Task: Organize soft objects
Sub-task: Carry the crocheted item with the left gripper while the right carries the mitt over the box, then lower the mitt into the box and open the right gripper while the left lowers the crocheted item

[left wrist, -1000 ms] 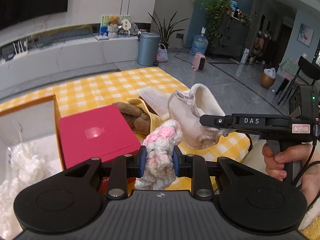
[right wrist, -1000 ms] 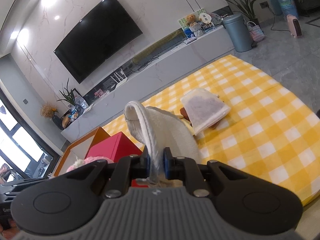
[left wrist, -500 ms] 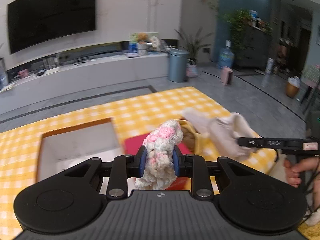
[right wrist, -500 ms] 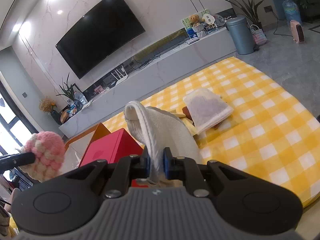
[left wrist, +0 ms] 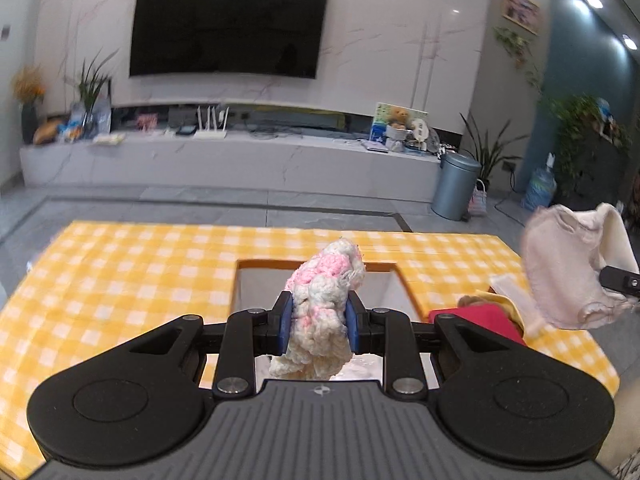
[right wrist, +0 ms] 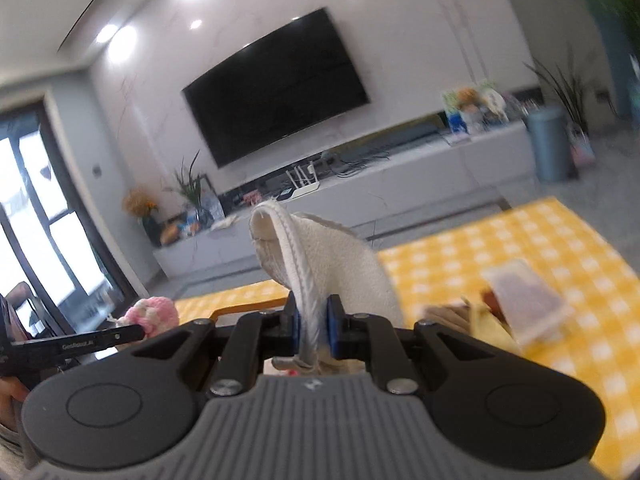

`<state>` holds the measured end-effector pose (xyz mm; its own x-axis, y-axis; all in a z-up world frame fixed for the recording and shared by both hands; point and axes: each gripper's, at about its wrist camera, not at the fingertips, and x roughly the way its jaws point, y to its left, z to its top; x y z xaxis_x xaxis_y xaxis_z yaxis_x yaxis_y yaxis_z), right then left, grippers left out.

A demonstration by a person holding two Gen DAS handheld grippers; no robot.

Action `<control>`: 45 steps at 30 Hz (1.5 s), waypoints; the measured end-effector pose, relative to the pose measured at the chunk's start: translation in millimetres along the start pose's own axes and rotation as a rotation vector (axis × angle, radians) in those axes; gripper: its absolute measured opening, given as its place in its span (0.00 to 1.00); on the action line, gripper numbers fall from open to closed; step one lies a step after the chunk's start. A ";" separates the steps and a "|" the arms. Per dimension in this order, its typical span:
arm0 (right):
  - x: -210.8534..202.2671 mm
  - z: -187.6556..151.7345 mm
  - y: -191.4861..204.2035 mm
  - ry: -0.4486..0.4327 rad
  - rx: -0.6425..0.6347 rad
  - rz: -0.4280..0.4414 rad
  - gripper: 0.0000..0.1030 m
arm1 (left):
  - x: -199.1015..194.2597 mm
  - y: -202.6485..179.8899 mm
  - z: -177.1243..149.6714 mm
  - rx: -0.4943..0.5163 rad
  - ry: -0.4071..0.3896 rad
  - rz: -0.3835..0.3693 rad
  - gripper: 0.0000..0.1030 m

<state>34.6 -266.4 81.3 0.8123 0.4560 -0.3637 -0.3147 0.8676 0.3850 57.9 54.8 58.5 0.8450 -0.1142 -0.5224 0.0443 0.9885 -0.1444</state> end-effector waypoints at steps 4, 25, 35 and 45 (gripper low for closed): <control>51.4 0.3 56.5 0.056 -0.095 0.025 0.11 | 10.6 27.0 -7.3 -0.046 0.050 -0.043 0.29; 279.1 -103.6 125.2 0.796 -1.009 -0.185 0.10 | 21.4 53.5 -15.1 -0.153 0.162 -0.181 0.29; 280.7 -98.6 117.4 0.725 -0.895 -0.193 0.24 | 30.9 41.8 -23.2 -0.127 0.217 -0.192 0.29; 178.5 -42.5 113.2 0.484 -0.889 -0.187 0.74 | 34.1 8.2 -25.4 -0.036 0.222 -0.201 0.29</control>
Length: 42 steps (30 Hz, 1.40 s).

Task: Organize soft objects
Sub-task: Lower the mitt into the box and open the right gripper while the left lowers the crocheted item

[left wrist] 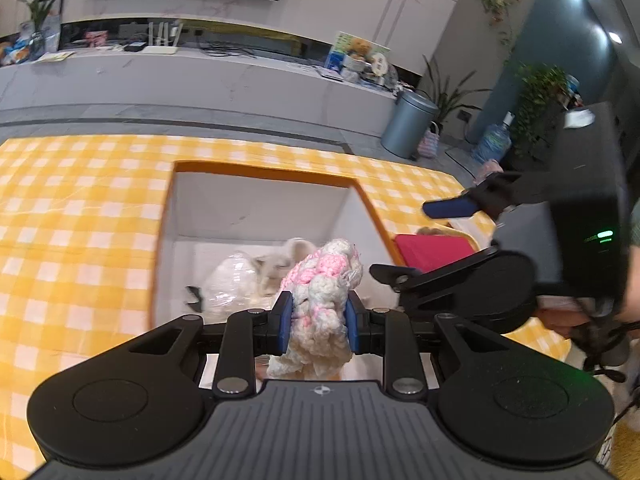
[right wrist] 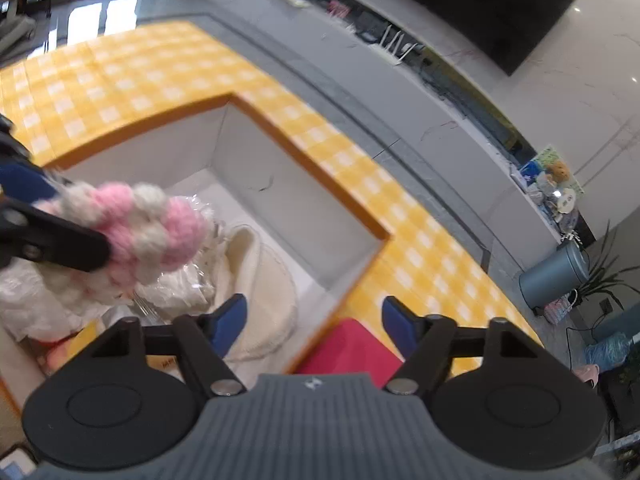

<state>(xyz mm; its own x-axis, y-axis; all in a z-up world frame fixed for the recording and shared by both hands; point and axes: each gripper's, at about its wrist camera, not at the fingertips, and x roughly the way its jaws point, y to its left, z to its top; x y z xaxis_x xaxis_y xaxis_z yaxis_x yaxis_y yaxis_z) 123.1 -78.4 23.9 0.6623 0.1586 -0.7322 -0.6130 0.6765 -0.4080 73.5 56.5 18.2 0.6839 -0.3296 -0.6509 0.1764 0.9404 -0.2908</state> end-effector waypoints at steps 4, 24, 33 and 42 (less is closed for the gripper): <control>-20.2 -11.9 -6.4 -0.033 0.037 -0.038 0.77 | 8.1 -15.3 0.8 0.020 -0.009 -0.038 0.29; -31.9 -60.9 -53.6 -0.087 0.244 -0.002 0.76 | 74.1 -24.2 -14.1 -0.001 0.092 -0.042 0.33; -67.3 -82.0 -86.5 -0.186 0.391 -0.062 0.76 | 89.0 -22.1 -25.6 -0.045 0.134 -0.003 0.31; -69.6 -114.3 -93.9 -0.242 0.548 -0.040 0.76 | 84.8 -21.8 -27.4 -0.022 0.195 0.053 0.64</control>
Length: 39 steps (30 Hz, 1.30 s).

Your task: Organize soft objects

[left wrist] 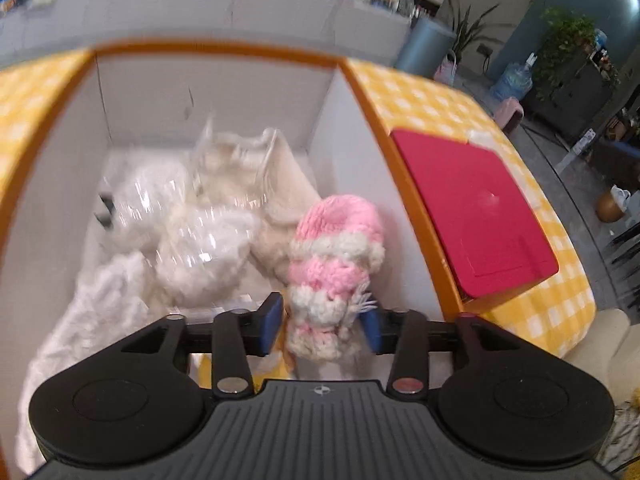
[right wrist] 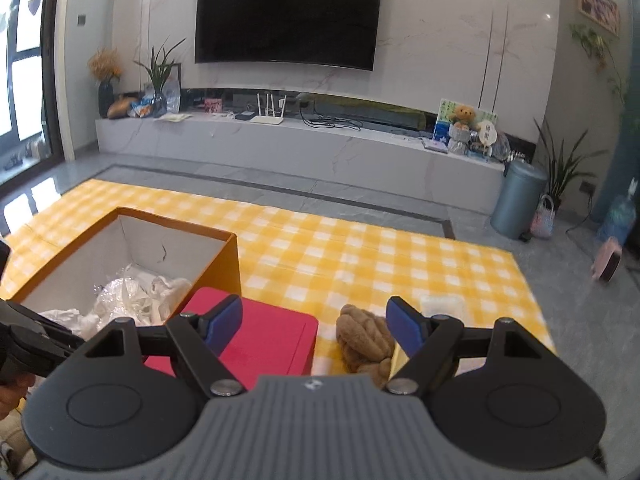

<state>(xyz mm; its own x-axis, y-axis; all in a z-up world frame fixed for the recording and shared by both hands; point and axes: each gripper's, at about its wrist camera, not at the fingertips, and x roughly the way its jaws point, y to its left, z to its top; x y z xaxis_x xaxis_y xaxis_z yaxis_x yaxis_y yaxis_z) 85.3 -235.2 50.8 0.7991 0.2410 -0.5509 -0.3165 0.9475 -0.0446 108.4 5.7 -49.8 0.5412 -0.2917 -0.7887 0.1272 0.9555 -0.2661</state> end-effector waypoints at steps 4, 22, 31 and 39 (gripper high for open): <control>3.8 -14.1 -12.4 0.006 0.072 -0.003 0.75 | -17.2 -10.0 -4.8 0.076 -0.051 0.079 0.77; -38.1 -32.3 -62.0 -0.054 0.166 -0.105 0.82 | -107.1 -39.8 -1.8 0.038 -0.322 0.188 0.85; -63.9 -41.2 -96.2 -0.080 0.216 -0.195 0.90 | -105.6 -110.2 0.8 0.173 -0.359 0.144 0.85; -37.0 -71.2 -147.5 0.009 0.355 -0.250 0.90 | -60.0 -182.8 10.8 0.316 -0.312 0.106 0.85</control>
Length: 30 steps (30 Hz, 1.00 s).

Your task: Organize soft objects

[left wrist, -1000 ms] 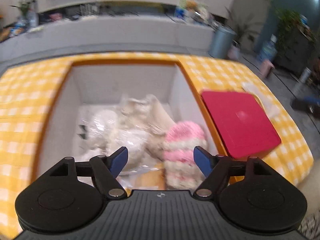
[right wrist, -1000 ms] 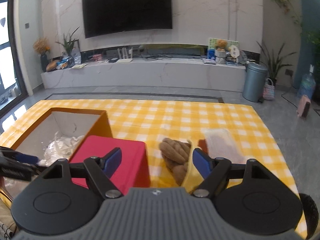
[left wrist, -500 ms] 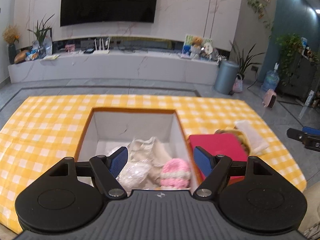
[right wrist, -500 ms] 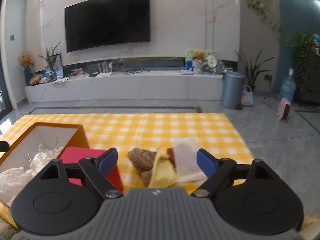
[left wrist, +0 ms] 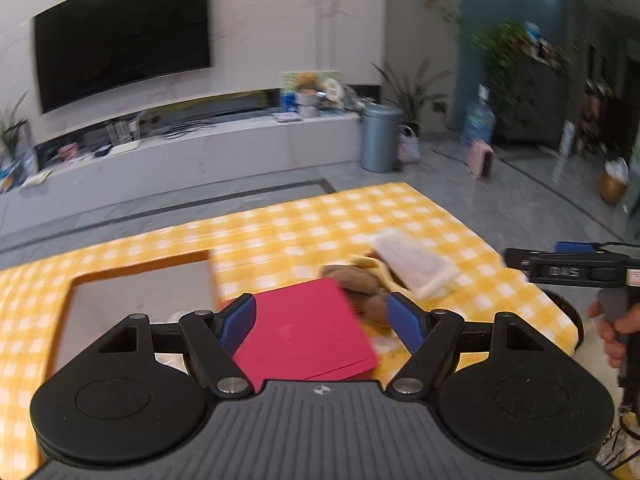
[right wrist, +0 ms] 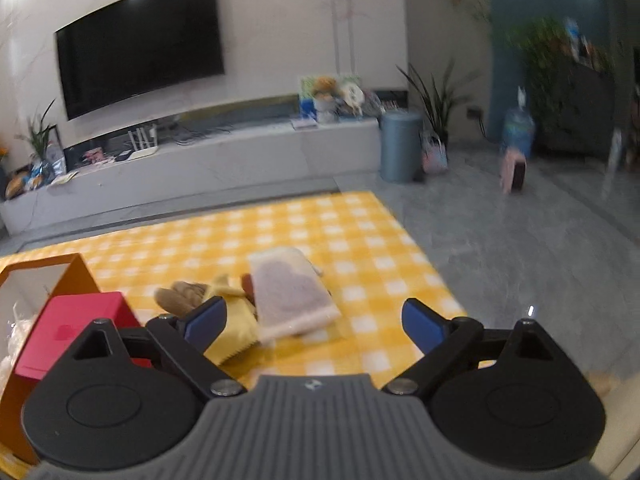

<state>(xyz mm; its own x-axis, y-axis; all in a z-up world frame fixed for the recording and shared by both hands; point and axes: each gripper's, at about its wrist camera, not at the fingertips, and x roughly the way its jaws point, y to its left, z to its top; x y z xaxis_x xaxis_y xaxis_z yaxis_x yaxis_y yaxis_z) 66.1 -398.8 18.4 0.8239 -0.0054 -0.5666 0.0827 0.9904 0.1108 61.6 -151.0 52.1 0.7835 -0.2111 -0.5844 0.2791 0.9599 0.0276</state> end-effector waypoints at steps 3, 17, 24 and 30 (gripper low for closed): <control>20.8 -7.1 -13.6 0.063 0.066 -0.010 0.90 | 23.3 -21.2 6.0 0.039 0.014 -0.016 0.85; 25.3 -3.8 -27.6 0.050 0.083 -0.067 0.90 | 148.8 -60.5 7.9 0.052 0.282 -0.107 0.73; 26.1 -4.8 -24.8 0.053 0.083 -0.053 0.90 | 168.3 -76.4 7.1 0.121 0.328 -0.165 0.70; 27.0 -5.0 -25.3 0.055 0.085 -0.050 0.90 | 187.6 -90.4 9.2 0.203 0.291 -0.060 0.63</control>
<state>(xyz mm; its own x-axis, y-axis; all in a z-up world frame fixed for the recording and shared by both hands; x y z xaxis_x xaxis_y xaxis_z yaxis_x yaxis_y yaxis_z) 83.5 -423.3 -3.7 0.7857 -0.0445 -0.6170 0.1723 0.9737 0.1491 188.5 -279.0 -52.5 0.5796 -0.1763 -0.7956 0.4475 0.8848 0.1300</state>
